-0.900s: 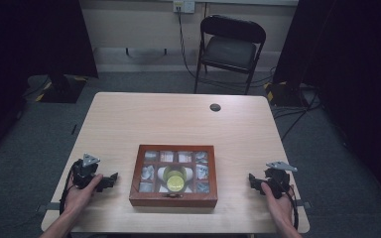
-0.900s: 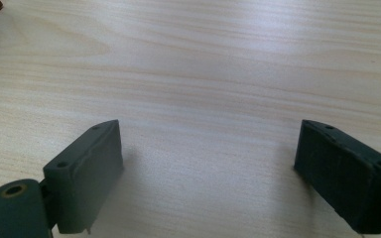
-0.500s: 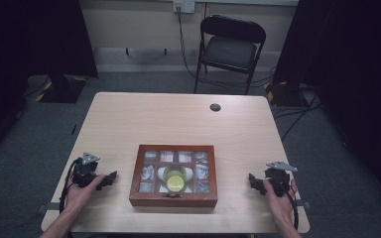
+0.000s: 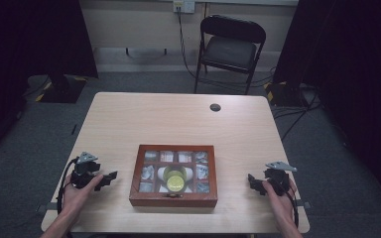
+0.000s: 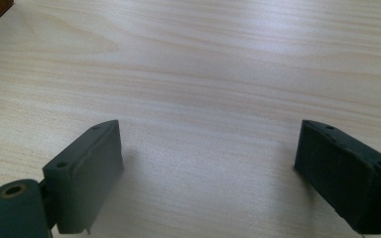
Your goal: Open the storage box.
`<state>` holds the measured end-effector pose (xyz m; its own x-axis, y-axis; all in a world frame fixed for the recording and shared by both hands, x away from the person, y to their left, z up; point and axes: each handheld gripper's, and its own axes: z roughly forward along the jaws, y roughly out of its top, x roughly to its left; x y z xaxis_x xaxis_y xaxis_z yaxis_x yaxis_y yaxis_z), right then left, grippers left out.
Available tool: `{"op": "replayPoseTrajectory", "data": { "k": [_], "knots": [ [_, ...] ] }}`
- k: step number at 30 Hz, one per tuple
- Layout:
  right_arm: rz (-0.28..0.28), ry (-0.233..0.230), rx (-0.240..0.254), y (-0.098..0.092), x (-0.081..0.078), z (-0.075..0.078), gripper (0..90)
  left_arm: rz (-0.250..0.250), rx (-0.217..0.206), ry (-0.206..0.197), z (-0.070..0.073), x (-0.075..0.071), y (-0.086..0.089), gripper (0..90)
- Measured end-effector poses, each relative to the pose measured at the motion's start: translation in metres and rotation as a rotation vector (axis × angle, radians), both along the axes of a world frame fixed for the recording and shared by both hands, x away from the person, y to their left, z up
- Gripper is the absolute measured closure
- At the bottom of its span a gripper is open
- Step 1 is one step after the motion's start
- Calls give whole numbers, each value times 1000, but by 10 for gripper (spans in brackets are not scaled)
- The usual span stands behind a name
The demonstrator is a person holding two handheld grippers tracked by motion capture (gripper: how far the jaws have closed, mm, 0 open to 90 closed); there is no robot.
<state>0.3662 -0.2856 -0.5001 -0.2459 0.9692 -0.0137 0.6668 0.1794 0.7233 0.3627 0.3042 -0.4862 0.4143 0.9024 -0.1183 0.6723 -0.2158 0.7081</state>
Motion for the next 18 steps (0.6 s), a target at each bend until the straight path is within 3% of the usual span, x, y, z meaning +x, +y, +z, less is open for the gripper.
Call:
{"op": "replayPoseTrajectory", "data": {
  "k": [2, 5, 13, 18],
  "knots": [
    [1, 0, 0, 0, 0, 0, 105, -9, -6, -12, 2, -1, -3, 210],
    [0, 1, 1, 0, 0, 0, 105, -31, -65, 0, 6, -4, -5, 219],
    [37, 1, 0, 3, 0, 0, 105, -104, -57, -79, 20, -13, -16, 259],
    [66, 2, 2, 4, 0, 0, 105, -135, -37, -93, 27, -16, -20, 298]
  ]
}}
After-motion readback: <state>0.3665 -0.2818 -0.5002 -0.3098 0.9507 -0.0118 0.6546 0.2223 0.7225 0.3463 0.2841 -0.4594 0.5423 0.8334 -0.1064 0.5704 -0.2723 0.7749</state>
